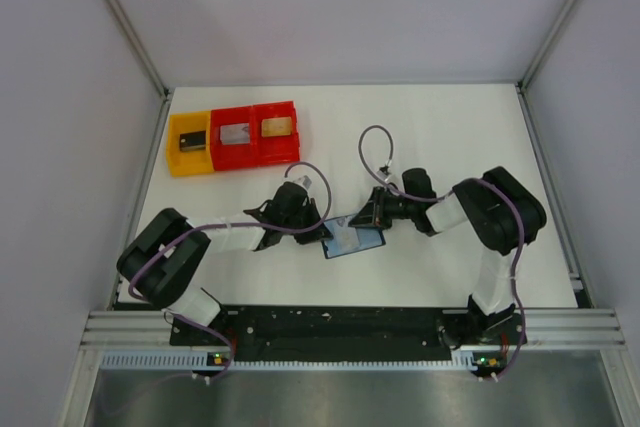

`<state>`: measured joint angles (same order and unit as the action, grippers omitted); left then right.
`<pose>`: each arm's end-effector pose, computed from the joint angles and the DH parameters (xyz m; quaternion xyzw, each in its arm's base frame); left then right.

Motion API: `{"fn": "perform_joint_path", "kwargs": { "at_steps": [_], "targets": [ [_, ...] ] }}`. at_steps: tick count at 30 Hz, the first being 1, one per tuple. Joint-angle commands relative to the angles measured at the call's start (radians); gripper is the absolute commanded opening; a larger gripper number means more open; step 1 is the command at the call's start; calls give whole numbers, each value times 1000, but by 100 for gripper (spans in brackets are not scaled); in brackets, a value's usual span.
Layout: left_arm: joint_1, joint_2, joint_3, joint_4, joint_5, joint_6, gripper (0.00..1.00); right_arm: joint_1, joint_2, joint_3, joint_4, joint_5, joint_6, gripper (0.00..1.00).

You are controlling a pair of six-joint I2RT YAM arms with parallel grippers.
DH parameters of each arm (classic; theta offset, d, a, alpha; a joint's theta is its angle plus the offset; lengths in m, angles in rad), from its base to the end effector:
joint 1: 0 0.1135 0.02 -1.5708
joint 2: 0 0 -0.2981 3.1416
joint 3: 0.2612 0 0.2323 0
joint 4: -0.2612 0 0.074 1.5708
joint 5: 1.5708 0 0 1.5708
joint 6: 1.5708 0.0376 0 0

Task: Take the credit cards out of the card holder
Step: Remove the credit card from the card holder.

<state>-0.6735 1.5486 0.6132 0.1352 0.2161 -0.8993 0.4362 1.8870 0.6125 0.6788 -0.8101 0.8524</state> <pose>0.2076 -0.1759 0.1871 -0.0635 0.9200 -0.3351 0.1932 0.2770 0.1592 0.1436 -0.0129 0.8326 0.5370 0.1351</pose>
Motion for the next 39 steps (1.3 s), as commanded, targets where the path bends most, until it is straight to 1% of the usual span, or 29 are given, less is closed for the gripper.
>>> {"fn": "perform_joint_path", "kwargs": {
  "at_steps": [1,2,6,13,17,20,21,25,27,30,32,33,34,36,39],
  "targets": [
    [-1,7,-41,-103,-70,28,0,7,15,30,-12,-8,-53,4],
    [-1,5,-41,-105,-72,27,0,7,12,30,-19,-3,-55,0],
    [-1,-2,-47,-106,-81,16,0,-31,-20,-6,-4,8,-44,0],
    [-1,-4,-56,-94,-86,-1,0,-122,-147,-114,25,22,-23,0],
    [-1,-31,-58,-82,-87,-10,0,-145,-224,-183,114,54,57,0],
    [-1,-87,-58,-82,-112,-19,0,-146,-293,-221,145,92,100,0],
    [-1,-111,-53,-79,-116,-21,2,-146,-311,-232,156,98,114,0],
    [-5,-209,-37,-65,-123,-29,12,-143,-400,-273,231,127,194,0],
    [-8,-257,-32,-45,-113,-30,21,-143,-448,-298,287,152,252,0],
    [-23,-321,-29,27,-80,-32,42,-133,-537,-329,330,201,313,0],
    [-32,-349,-36,108,-38,-46,61,-110,-616,-327,305,239,323,0],
    [-38,-355,-39,148,-17,-55,66,-99,-655,-326,282,256,324,0],
    [-43,-360,-44,191,0,-64,69,-85,-686,-323,257,279,324,0],
    [-60,-367,-47,253,22,-76,73,-62,-750,-316,225,314,324,0],
    [-87,-372,-47,317,35,-84,73,-36,-816,-307,191,359,329,0]
  ]
}}
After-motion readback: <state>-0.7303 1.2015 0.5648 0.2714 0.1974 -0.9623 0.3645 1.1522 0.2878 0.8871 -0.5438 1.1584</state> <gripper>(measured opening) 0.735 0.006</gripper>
